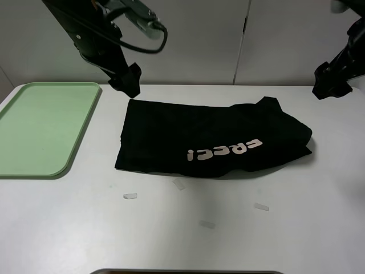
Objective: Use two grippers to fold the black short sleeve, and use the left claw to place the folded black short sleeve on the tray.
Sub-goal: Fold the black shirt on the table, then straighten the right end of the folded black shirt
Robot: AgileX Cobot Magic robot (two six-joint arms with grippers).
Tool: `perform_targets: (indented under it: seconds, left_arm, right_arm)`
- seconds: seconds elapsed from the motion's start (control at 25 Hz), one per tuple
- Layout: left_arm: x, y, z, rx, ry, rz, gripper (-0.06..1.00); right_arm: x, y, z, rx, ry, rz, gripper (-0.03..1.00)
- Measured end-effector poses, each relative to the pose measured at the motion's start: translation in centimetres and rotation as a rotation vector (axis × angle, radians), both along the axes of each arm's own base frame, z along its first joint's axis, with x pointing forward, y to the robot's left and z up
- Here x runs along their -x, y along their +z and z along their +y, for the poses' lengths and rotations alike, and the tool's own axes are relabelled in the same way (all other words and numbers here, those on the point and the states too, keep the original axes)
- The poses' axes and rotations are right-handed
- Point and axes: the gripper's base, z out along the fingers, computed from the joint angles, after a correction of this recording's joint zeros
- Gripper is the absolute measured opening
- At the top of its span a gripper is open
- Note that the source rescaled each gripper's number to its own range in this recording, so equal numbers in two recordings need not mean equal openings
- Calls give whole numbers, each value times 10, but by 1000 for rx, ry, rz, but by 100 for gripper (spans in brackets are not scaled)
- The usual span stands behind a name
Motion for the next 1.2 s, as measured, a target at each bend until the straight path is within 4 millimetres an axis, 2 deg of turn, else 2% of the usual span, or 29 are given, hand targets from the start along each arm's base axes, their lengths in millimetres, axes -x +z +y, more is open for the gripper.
perform_targets:
  seconds: [0.32,0.44,0.56,0.8,0.84,1.0,1.04,1.08,1.2]
  left_arm:
    - [48,66,25,64,96,-32,100]
    - [71,85,37,96,119,-63,100]
    - [99,94,52,133,153,-89,100]
    - [160,96,83,214,216,-144,100]
    - [160,96,83,214,216,-144,100]
    - [204,91,105,282,259,-192,100]
    - [215,88,111,300,270,-205,100]
    - [236,79,122,329,286,-223,100]
    - [267,63,137,384,288,-262,100]
  right_arm:
    - [29,20,1,-106,-39,31,100]
    - [35,21,3,-142,-48,62,100]
    - [38,20,5,-175,-55,98,100]
    - [39,19,9,-221,-58,111,100]
    - [39,19,9,-226,-58,112,100]
    - [40,19,11,-254,-59,118,100]
    - [40,19,12,-262,-59,120,100]
    - [40,19,12,-266,-59,121,100]
    - [40,19,13,-271,-60,123,100]
